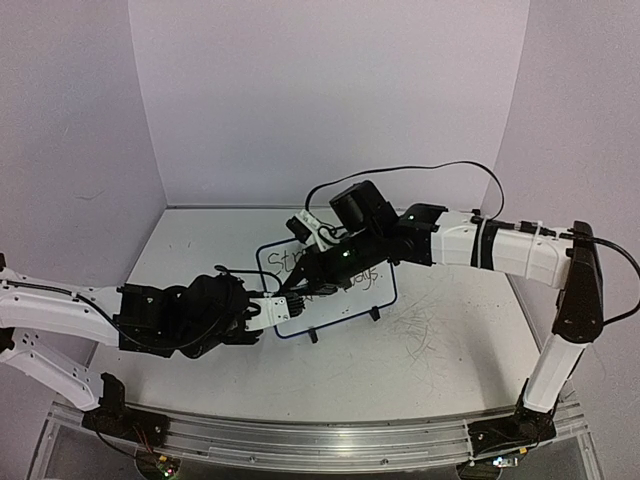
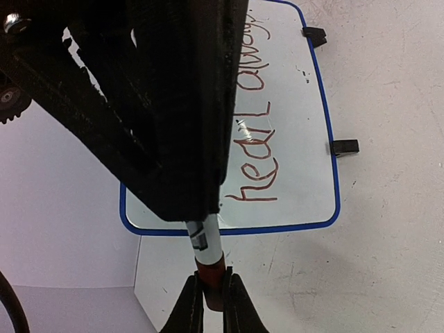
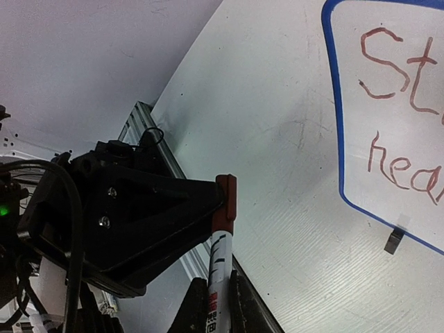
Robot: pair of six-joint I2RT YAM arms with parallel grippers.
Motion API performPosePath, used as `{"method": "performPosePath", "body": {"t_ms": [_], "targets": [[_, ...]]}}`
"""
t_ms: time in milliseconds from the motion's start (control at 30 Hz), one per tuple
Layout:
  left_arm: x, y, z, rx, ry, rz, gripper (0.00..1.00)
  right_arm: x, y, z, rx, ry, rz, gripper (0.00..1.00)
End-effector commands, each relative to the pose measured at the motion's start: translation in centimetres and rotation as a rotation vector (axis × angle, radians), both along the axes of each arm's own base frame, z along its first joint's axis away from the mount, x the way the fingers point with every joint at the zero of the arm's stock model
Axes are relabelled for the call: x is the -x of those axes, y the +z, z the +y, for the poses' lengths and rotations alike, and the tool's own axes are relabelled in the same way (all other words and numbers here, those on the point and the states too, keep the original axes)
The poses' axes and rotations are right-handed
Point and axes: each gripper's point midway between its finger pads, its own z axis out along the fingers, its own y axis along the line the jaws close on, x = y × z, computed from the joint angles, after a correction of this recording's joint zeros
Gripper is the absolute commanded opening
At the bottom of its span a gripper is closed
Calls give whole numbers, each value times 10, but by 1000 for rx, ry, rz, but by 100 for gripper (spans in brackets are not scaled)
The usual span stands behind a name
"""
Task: Write a sentence on the whiteboard
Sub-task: Insert the whiteboard marker without the cap into the pen cap, then put down the whiteboard marker at the corner of the board.
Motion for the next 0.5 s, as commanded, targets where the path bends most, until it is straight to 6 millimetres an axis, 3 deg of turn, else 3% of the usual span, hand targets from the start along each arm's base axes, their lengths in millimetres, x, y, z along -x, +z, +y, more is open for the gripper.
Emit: {"method": "performPosePath", "body": {"t_ms": [0,67,133,233,300,367,467], "targets": [[22,96,-51,431,-135,-62,0,37,6,31,-119,122,16,0],[20,99,-42,480,-79,-29,4,20,16,8,-132,63,-58,0],[20,105,-29,545,-30,16,20,1,33,-26,-167,-10,-146,0],[24,116,-9,657,7,85,46,-24,67,-87,-204,-148,-320,0],[28,133,2,757,11,124,54,-38,87,-135,-206,-278,-424,0],[30,147,12,860,29,167,63,-61,89,-190,-145,-467,-497,0],[20,157,18,943,81,208,74,-87,66,-265,29,-701,-554,0]]}}
